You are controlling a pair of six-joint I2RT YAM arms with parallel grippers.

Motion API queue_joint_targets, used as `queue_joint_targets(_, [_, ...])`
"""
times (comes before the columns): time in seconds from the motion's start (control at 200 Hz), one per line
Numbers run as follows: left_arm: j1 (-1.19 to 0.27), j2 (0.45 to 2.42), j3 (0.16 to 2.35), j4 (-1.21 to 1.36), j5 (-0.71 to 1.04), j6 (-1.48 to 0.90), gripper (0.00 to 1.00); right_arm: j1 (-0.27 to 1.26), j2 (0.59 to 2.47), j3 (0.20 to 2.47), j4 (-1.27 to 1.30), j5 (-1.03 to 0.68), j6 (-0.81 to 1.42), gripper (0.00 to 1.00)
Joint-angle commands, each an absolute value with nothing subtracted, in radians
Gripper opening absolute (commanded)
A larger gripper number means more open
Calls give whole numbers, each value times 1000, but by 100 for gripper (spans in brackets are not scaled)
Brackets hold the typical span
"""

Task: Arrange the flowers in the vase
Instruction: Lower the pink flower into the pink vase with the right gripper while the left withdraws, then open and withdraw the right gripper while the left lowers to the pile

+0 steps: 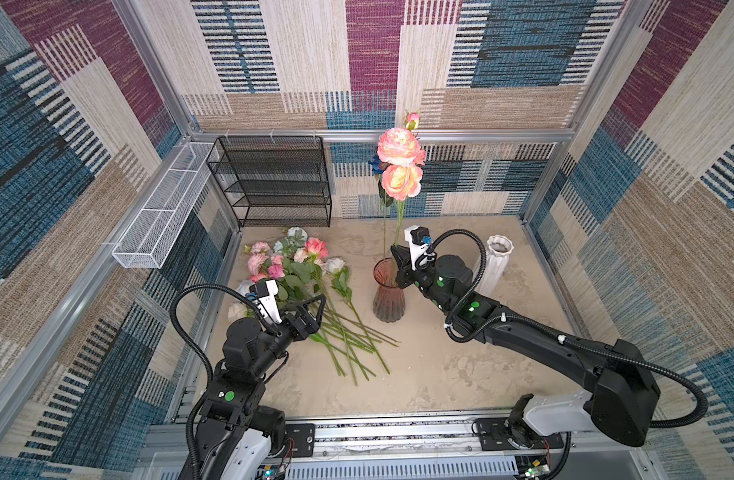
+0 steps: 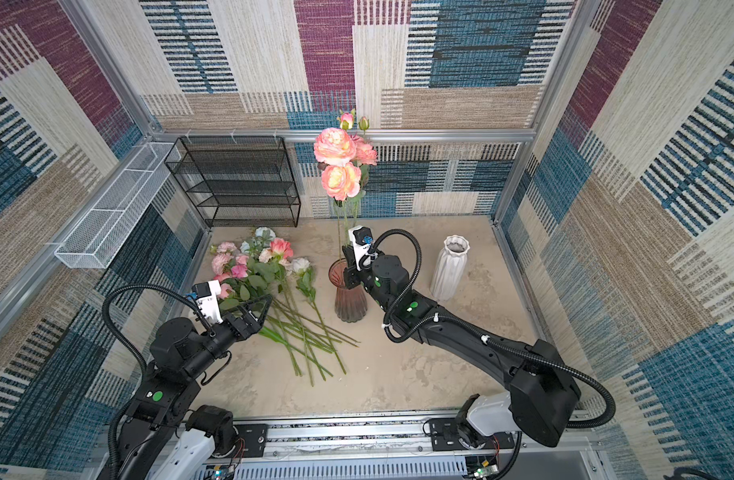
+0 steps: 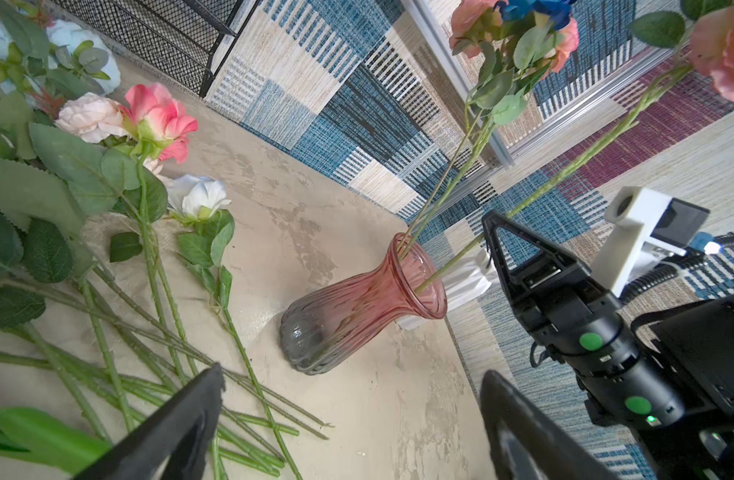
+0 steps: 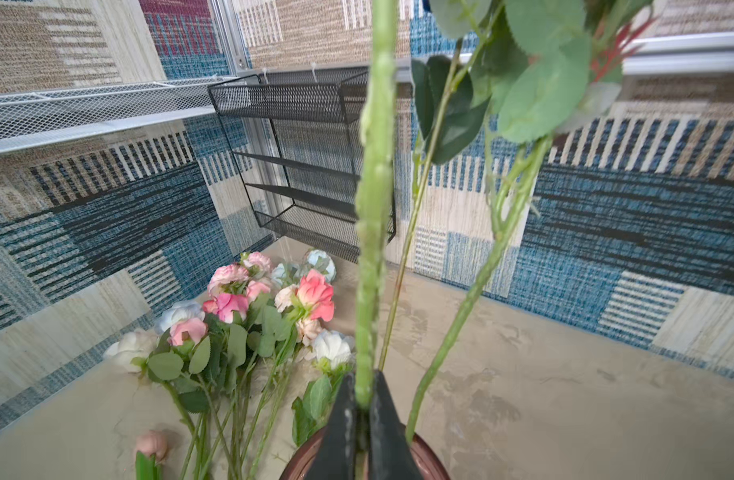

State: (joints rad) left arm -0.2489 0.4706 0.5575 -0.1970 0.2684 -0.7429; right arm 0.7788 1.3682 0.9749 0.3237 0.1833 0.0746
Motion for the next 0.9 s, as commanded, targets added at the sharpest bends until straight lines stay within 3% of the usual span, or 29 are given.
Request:
queue_joint_targets(0.0, [-248, 483, 556, -207, 253, -759, 98, 779, 1356, 972, 298, 149, 158, 29])
queue_joint_targets(0.105, [-248, 498, 561, -233, 241, -762, 98, 779, 1325, 958, 252, 120, 198, 54])
queue_joint_targets(0.325, [-247, 532, 561, -242, 236, -781, 98, 779, 1240, 920, 199, 76, 268, 66])
queue_joint_targets(0.521, [-244, 588, 577, -326, 178, -795, 97, 780, 1124, 860, 168, 65, 315, 70])
queue_joint_targets(0.616, [-240, 651, 590, -388, 138, -803, 89, 779, 1069, 836, 146, 59, 334, 71])
queue_joint_targets(0.716, [-233, 735, 581, -371, 162, -808, 73, 779, 1019, 808, 127, 53, 348, 68])
queue_joint_targets(0.891, [-224, 907, 548, -225, 212, -855, 62, 779, 945, 770, 102, 76, 362, 62])
